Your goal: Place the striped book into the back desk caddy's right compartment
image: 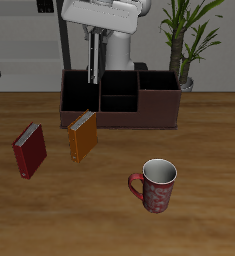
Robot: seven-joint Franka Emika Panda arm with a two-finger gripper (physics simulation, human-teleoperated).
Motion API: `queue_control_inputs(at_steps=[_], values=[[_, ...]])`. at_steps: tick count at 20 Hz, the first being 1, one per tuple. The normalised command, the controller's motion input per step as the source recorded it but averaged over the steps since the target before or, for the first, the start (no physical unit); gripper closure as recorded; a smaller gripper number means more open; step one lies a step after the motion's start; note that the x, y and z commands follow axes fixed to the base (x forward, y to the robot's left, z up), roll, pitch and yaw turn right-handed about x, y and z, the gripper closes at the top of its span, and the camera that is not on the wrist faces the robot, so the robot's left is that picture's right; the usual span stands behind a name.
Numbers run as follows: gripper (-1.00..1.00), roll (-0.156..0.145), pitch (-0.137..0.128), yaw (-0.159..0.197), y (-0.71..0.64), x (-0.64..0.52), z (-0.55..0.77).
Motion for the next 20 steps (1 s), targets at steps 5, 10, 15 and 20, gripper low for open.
queue_control_inputs(at_steps=[5,10,15,20], values=[[1.0,-0.038,0.0,0.001,0.0,-0.29,0.03],[1.0,-0.001,-0.018,-0.006,0.05,-0.33,0.07],[1.0,0.013,-0.027,0.006,0.12,-0.25,0.11],[1.0,0.013,-0.025,0.015,0.17,-0.3,0.15]])
